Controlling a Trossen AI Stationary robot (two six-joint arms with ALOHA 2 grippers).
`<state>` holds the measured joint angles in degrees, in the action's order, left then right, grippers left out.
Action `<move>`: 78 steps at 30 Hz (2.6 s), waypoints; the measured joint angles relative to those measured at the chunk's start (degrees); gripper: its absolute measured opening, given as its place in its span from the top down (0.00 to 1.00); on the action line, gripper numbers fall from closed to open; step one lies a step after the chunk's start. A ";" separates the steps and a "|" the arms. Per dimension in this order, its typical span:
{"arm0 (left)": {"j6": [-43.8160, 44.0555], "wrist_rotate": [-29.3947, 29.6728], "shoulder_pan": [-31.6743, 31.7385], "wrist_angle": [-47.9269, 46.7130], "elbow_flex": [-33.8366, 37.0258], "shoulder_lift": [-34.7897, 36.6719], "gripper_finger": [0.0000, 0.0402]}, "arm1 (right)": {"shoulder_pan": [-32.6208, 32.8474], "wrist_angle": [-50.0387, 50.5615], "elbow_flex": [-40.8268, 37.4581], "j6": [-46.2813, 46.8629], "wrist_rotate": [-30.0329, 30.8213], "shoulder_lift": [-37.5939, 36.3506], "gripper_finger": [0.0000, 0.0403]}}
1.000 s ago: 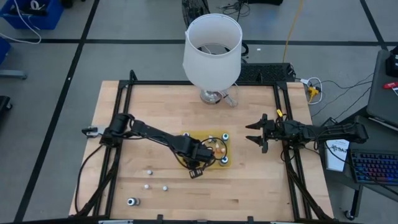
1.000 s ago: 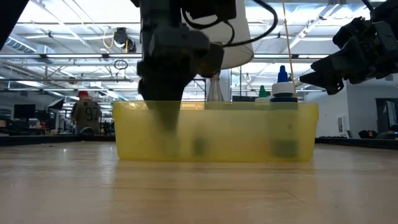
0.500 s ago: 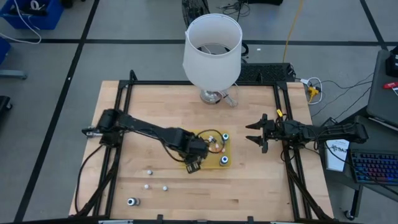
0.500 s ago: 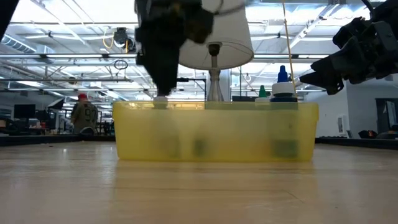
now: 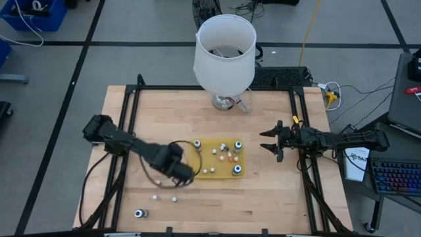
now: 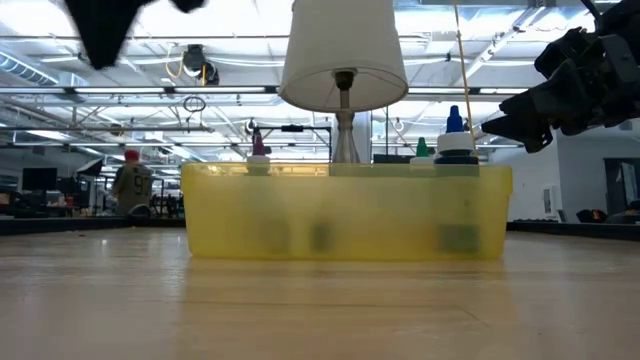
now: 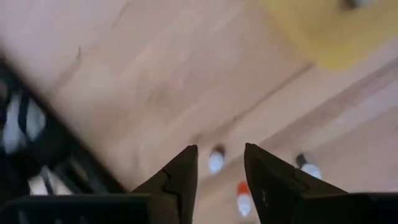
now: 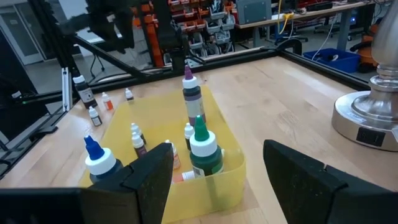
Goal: Pick & Place food coloring
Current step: Put the orange food coloring bottle into the yellow bin
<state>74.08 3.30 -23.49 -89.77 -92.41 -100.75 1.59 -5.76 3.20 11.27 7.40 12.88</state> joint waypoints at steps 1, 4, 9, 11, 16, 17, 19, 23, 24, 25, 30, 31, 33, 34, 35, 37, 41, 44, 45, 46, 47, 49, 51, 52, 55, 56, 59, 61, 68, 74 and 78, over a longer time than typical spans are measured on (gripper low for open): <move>3.40 -0.41 -1.23 -0.42 0.40 0.02 0.65 | 0.00 0.01 0.00 0.00 0.00 0.00 0.41; 11.38 -0.86 -4.75 1.21 2.20 -0.02 0.59 | 0.00 0.01 0.00 0.00 0.00 0.00 0.41; 22.30 -0.51 -10.47 7.29 6.63 0.00 0.49 | 0.01 0.02 0.00 0.00 0.00 0.00 0.41; 25.51 -0.75 -12.18 11.35 9.30 0.00 0.46 | 0.00 0.02 0.00 0.00 0.00 0.00 0.41; 31.08 -2.07 -14.38 17.08 16.01 0.00 0.42 | 0.02 0.02 0.00 0.00 0.00 0.00 0.41; 31.76 -2.02 -14.55 18.11 17.14 0.00 0.42 | 0.02 0.02 0.00 0.00 0.00 0.00 0.41; 32.73 -1.96 -14.56 19.26 19.15 0.00 0.42 | 0.01 0.02 0.00 0.00 0.00 0.00 0.41; 32.23 -1.74 -14.15 21.99 22.73 -0.02 0.42 | 0.01 0.02 0.00 0.00 0.00 0.00 0.41; 31.84 -1.74 -14.03 22.73 23.55 0.00 0.42 | 0.01 0.02 0.00 0.00 0.00 0.00 0.41; 31.48 -1.74 -13.99 23.45 24.32 0.11 0.42 | 0.00 0.02 0.00 0.00 0.00 0.00 0.41; 31.71 -1.53 -13.70 28.42 29.07 2.04 0.42 | 0.00 0.02 0.00 0.00 0.00 0.00 0.41; 31.90 -1.35 -13.70 29.73 30.01 2.45 0.42 | 0.00 0.02 0.00 0.00 0.00 -0.02 0.41; 31.91 -1.26 -13.70 32.26 31.24 2.93 0.42 | 0.01 0.02 0.00 0.00 0.00 0.00 0.41; 31.70 -1.31 -13.76 33.00 31.82 2.99 0.42 | 0.01 0.02 0.00 0.00 0.00 0.00 0.41; 31.47 -1.47 -13.81 33.39 32.25 2.99 0.42 | 0.00 0.02 0.00 0.00 0.00 -0.02 0.41; 31.40 -1.66 -13.81 33.32 32.89 3.00 0.42 | 0.00 0.02 0.00 0.00 0.00 0.00 0.41; 31.26 -2.48 -13.81 33.30 33.81 3.01 0.42 | 0.02 0.02 0.00 0.00 0.00 -0.02 0.41; 31.22 -3.29 -13.81 33.26 33.89 3.02 0.42 | 0.02 0.03 0.00 0.00 0.00 0.00 0.41; 31.22 -3.29 -13.81 33.28 33.89 3.02 0.42 | 0.02 0.03 0.00 0.00 0.00 -0.02 0.41; 31.22 -3.29 -13.81 33.28 33.89 3.02 0.42 | 0.00 0.03 0.00 0.00 0.00 -0.02 0.41; 31.22 -3.29 -13.81 33.28 33.89 3.02 0.42 | 0.02 0.04 0.00 0.00 0.00 0.00 0.41; 31.22 -3.27 -13.81 33.28 33.89 3.02 0.42 | 0.00 0.03 0.00 0.00 0.00 -0.02 0.41; 31.20 -3.27 -13.81 33.34 33.89 3.02 0.42 | 0.02 0.02 0.00 0.00 0.00 -0.02 0.41; 31.20 -3.27 -13.81 33.38 33.89 3.02 0.42 | 0.00 0.02 0.00 0.00 0.00 -0.02 0.41; 31.19 -3.30 -13.81 33.50 33.89 3.02 0.42 | 0.01 0.02 0.00 0.00 0.00 -0.02 0.41; 31.17 -3.32 -13.81 33.50 33.89 3.02 0.43 | 0.00 0.03 0.00 0.00 0.00 -0.02 0.41; 30.84 -3.77 -13.81 33.50 33.89 3.02 0.49 | 0.02 0.02 0.00 0.00 0.00 -0.02 0.41; 30.83 -3.77 -13.81 33.54 33.89 3.02 0.56 | 0.00 0.04 0.00 0.00 0.00 0.00 0.41; 30.87 -2.99 -13.81 33.57 33.89 3.10 0.80 | 0.00 0.03 0.00 0.00 0.00 -0.02 0.41; 28.73 1.17 -13.81 33.86 33.89 3.10 0.85 | 0.01 0.03 0.00 0.00 0.00 -0.01 0.41; 26.37 1.63 -13.49 33.38 31.69 3.08 0.85 | 0.02 0.02 0.00 0.00 0.00 0.00 0.41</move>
<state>100.45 4.94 -36.98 -56.39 -60.72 -97.67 1.61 -5.74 3.20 11.27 7.40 12.88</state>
